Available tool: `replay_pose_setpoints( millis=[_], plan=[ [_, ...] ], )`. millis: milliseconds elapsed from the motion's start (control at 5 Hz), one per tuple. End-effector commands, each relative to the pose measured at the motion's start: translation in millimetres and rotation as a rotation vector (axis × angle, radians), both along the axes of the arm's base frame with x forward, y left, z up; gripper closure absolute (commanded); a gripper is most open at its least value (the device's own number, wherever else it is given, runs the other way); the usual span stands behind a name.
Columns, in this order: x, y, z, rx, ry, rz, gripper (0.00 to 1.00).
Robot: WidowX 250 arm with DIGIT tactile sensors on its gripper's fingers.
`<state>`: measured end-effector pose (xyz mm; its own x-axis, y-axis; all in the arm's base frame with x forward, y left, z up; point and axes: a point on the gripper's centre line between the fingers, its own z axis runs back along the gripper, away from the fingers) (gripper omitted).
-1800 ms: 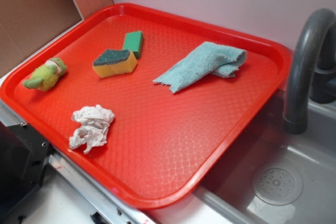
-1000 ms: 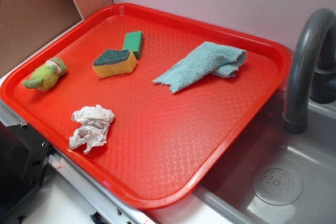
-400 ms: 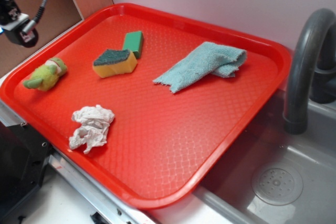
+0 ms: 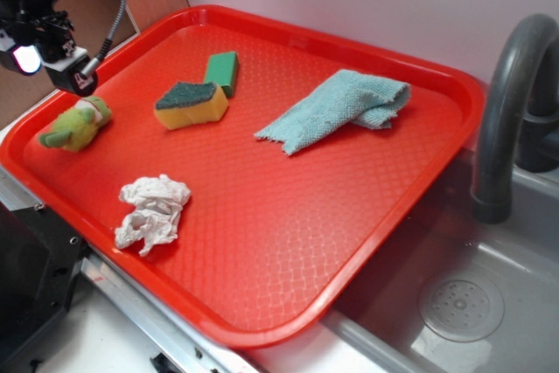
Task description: Grab the green animal.
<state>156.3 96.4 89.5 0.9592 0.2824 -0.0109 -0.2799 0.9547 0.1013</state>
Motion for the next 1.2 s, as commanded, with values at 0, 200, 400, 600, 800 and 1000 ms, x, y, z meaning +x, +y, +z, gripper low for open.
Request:
replay_pose_setpoints(
  millis=[0,200,400,600,800,1000],
  plan=[
    [-5.0,18.3,-21.9,-0.007,0.045,-0.002,0.0],
    [-7.1,29.7,-37.0,0.006,0.102,0.014,0.0],
    [-6.7,32.4,-47.0,-0.008,0.119,0.007,0.0],
    [-0.1,26.6,-51.6,-0.035,0.111,-0.03,0.0],
    [4.6,27.7,-56.2,-0.031,0.109,-0.034,0.22],
    [3.9,26.9,-57.0,-0.025,0.107,-0.036,1.0]
  ],
)
